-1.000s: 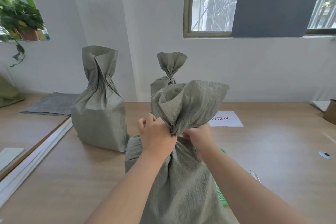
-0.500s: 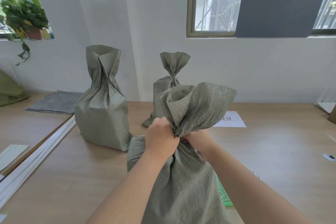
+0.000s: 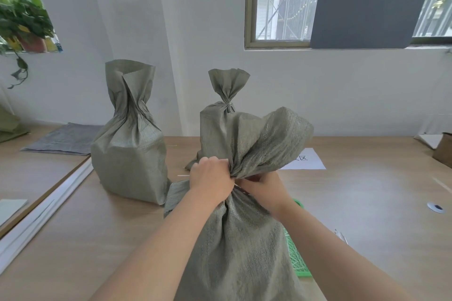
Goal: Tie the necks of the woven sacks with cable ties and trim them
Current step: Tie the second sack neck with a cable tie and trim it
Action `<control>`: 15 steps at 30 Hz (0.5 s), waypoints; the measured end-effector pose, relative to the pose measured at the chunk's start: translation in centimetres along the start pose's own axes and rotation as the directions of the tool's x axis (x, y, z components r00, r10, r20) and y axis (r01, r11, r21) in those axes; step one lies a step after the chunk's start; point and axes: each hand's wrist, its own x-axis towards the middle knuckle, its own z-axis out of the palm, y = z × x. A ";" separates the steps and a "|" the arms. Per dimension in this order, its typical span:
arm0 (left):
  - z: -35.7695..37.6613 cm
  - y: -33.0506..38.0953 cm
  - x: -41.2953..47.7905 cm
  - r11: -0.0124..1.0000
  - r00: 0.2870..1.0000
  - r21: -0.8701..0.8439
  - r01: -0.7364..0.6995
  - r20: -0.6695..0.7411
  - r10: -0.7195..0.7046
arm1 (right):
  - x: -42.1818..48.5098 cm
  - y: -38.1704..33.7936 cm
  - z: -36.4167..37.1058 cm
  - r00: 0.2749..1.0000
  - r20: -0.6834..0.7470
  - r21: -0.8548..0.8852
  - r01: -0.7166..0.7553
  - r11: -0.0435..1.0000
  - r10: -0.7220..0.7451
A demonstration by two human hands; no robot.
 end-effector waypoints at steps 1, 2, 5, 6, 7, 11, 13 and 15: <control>-0.2 0.0 0.3 0.998 0.999 0.056 -0.011 0.035 0.009 | 0.1 0.2 0.0 1.000 -0.008 -0.012 0.023 1.000 -0.023; -0.3 0.0 0.5 0.994 0.998 0.105 -0.022 0.065 0.015 | 0.0 0.2 0.1 0.999 -0.007 -0.021 0.040 0.999 -0.040; -0.4 0.0 1.0 0.973 0.993 0.226 -0.058 0.110 0.033 | 0.0 0.6 0.2 0.992 0.012 -0.012 0.125 0.992 -0.125; -0.4 0.0 1.0 0.964 0.992 0.258 -0.070 0.116 0.041 | 0.1 0.7 0.3 0.990 0.016 -0.017 0.141 0.990 -0.141; -0.3 0.0 1.0 0.957 0.992 0.278 -0.079 0.118 0.047 | 0.1 0.9 0.4 0.989 0.016 -0.022 0.146 0.989 -0.146; -0.5 0.4 1.4 0.968 0.989 0.239 -0.077 0.142 0.044 | 0.4 1.7 0.6 0.987 0.014 -0.020 0.158 0.987 -0.158; -0.8 0.6 1.5 0.976 0.989 0.207 -0.063 0.145 0.033 | 0.5 1.9 0.6 0.987 0.011 -0.032 0.160 0.987 -0.160; -1.0 0.7 1.7 0.981 0.990 0.190 -0.045 0.142 0.017 | 0.7 2.1 0.6 0.987 0.019 -0.053 0.159 0.986 -0.158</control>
